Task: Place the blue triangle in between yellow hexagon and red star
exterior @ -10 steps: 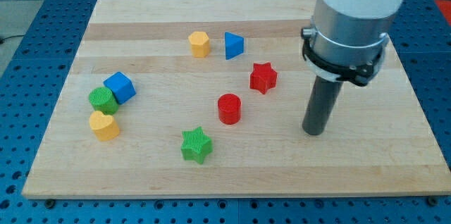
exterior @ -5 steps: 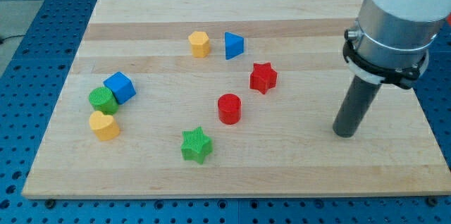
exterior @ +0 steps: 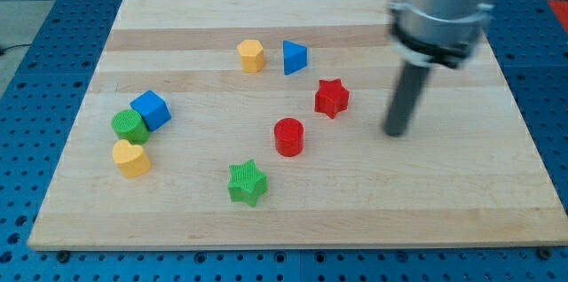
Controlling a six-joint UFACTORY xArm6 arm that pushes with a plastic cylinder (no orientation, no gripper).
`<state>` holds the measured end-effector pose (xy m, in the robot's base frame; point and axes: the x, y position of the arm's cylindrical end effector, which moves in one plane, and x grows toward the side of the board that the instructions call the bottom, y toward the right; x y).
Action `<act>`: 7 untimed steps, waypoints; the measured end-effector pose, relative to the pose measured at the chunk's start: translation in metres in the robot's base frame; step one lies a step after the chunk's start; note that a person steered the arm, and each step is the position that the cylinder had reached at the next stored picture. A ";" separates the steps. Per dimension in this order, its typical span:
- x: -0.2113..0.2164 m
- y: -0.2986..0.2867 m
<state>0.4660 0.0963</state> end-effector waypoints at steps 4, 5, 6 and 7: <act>-0.127 0.003; -0.155 -0.035; -0.193 -0.040; -0.199 -0.040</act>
<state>0.2672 0.0562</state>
